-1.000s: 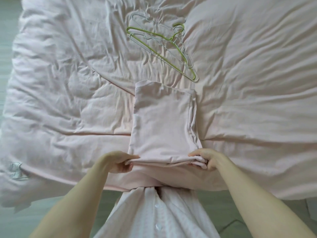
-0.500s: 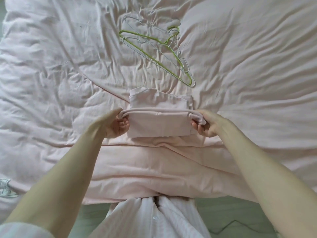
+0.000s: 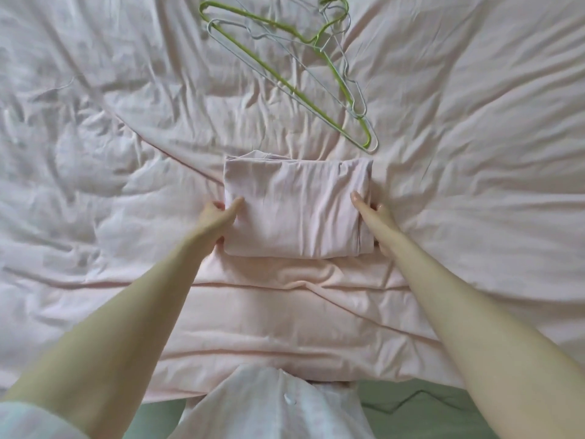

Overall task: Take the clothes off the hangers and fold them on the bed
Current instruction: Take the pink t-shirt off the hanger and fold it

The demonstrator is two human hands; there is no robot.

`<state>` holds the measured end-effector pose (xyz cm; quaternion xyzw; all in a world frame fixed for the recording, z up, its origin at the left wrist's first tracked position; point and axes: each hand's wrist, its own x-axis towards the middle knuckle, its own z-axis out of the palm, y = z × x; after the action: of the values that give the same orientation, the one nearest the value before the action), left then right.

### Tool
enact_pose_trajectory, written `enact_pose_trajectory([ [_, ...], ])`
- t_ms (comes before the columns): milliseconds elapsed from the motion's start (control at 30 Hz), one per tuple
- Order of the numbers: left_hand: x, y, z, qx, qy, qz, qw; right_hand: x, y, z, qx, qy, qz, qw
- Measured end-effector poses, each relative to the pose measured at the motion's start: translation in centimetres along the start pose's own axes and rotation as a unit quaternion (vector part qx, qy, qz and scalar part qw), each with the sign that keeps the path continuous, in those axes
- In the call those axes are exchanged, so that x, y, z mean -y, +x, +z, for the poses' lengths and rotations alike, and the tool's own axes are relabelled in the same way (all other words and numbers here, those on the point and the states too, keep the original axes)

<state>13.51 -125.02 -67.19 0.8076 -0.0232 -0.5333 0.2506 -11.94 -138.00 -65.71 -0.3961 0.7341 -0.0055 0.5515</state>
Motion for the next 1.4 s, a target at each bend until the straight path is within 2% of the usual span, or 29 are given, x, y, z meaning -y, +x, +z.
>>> enact_pose_trajectory([
  [167, 1.5, -0.1, 1.3, 0.022, -0.058, 0.022, 0.998, -1.1, 0.6, 1.0, 0.049, 0.056, 0.028, 0.997],
  [267, 1.3, -1.4, 1.2, 0.012, -0.058, 0.023, 0.998, -0.8, 0.4, 0.7, 0.126, 0.07, 0.067, 0.987],
  [467, 6.9, -7.3, -1.0, 0.004, -0.087, 0.012, 0.996, -1.4, -3.8, 0.4, 0.234, -0.017, 0.101, 0.967],
  [533, 10.0, -9.8, -1.5, -0.004, -0.139, 0.013, 0.99, -1.5, -5.8, 1.3, 0.253, -0.067, 0.092, 0.961],
  [633, 15.4, -13.7, -3.2, -0.058, -0.218, 0.003, 0.974, -1.1, -9.9, 4.3, 0.28, -0.16, 0.057, 0.945],
  [767, 24.9, -19.3, -6.6, -0.124, -0.37, 0.007, 0.921, -1.2, -17.1, 11.2, 0.348, -0.289, -0.028, 0.891],
  [967, 39.6, -27.7, -8.7, -0.245, -0.499, -0.023, 0.831, -6.5, -28.6, 21.6, 0.422, -0.404, -0.12, 0.803],
  [1133, 52.2, -35.2, -8.3, -0.327, -0.566, -0.07, 0.753, -16.6, -38.4, 30.1, 0.434, -0.519, -0.17, 0.716],
  [1367, 70.9, -45.0, -5.5, -0.388, -0.649, -0.156, 0.636, -35.4, -50.5, 38.8, 0.473, -0.637, -0.182, 0.581],
  [1400, 72.2, -45.6, -5.3, -0.389, -0.652, -0.165, 0.63, -37.0, -51.3, 39.6, 0.471, -0.643, -0.189, 0.573],
])
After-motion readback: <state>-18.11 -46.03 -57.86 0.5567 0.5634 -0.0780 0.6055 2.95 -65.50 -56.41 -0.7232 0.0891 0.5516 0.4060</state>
